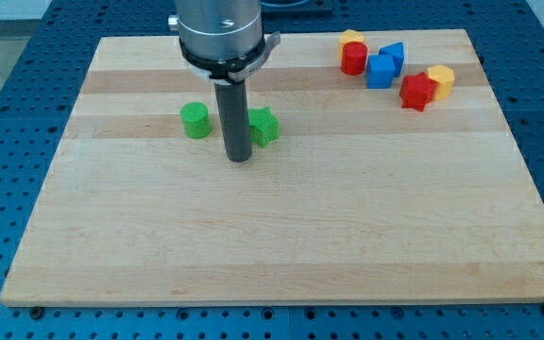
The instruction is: Slide the green star towards the blue cube
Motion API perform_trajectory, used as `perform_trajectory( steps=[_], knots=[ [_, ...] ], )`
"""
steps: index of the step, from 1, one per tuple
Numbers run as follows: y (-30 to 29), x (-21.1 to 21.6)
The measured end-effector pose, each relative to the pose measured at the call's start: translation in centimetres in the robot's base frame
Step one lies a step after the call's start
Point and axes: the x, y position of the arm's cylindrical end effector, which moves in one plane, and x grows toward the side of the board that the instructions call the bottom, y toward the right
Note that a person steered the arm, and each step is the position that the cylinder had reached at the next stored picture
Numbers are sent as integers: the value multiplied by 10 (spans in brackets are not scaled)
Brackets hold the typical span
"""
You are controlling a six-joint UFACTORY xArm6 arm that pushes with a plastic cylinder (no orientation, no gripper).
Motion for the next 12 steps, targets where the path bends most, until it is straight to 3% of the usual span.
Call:
perform_trajectory(
  steps=[4,5,7,8,9,10,11,12],
  knots=[
    [172,-60],
    [167,-40],
    [100,33],
    [66,43],
    [37,41],
    [4,10],
    [-7,-30],
    [-7,-30]
  ],
)
